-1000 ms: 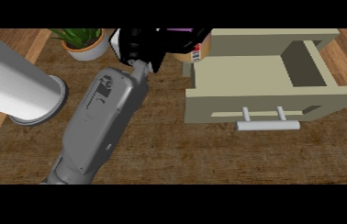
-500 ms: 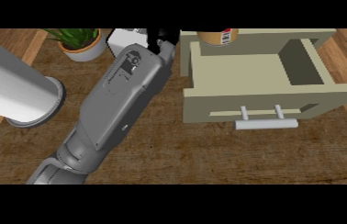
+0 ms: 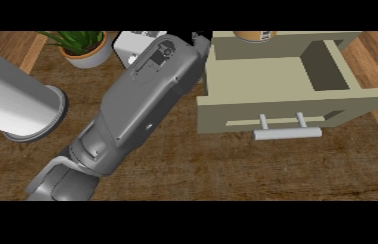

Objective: Pick up the can, place it into the drawer and close the drawer

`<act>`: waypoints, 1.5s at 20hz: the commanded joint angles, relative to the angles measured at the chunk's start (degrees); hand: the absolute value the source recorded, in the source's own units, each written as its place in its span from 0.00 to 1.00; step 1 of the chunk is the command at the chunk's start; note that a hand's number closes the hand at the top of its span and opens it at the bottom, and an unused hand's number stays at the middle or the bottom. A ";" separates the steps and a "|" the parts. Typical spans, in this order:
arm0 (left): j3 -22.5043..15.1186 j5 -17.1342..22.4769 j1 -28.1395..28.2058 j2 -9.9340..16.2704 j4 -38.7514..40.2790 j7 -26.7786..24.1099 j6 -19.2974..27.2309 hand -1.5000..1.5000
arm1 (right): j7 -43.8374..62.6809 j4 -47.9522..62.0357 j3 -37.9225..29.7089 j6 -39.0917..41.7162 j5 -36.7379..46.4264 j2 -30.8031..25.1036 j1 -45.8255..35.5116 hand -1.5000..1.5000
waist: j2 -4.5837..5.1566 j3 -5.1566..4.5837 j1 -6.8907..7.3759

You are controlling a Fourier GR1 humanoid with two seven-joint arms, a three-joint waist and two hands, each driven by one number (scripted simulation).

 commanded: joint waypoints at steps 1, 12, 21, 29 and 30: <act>-5.55 6.21 -2.68 -0.01 3.27 -2.45 3.78 1.00 | -0.80 1.40 0.87 0.81 0.78 0.69 -1.03 0.00 | 0.11 0.04 -0.97; -8.90 13.49 -4.25 -0.01 11.65 -6.31 -0.55 1.00 | 0.17 -0.59 -1.03 1.14 -0.26 0.61 0.18 0.00 | 0.21 0.02 -0.89; -15.81 17.37 -7.38 -0.01 16.26 -6.28 4.61 0.00 | 1.34 0.26 1.01 0.23 0.85 0.26 -3.04 0.00 | 0.58 0.07 -1.92; -18.56 21.52 -5.32 -0.01 17.10 -9.93 8.00 0.00 | 4.21 -2.90 2.20 -1.91 0.97 0.05 -4.13 0.00 | 0.85 0.03 -2.78; -18.68 21.06 -4.49 -0.01 17.87 -11.12 7.48 0.00 | -0.92 0.25 1.05 2.42 1.12 1.81 -0.10 0.00 | 0.61 0.10 -2.73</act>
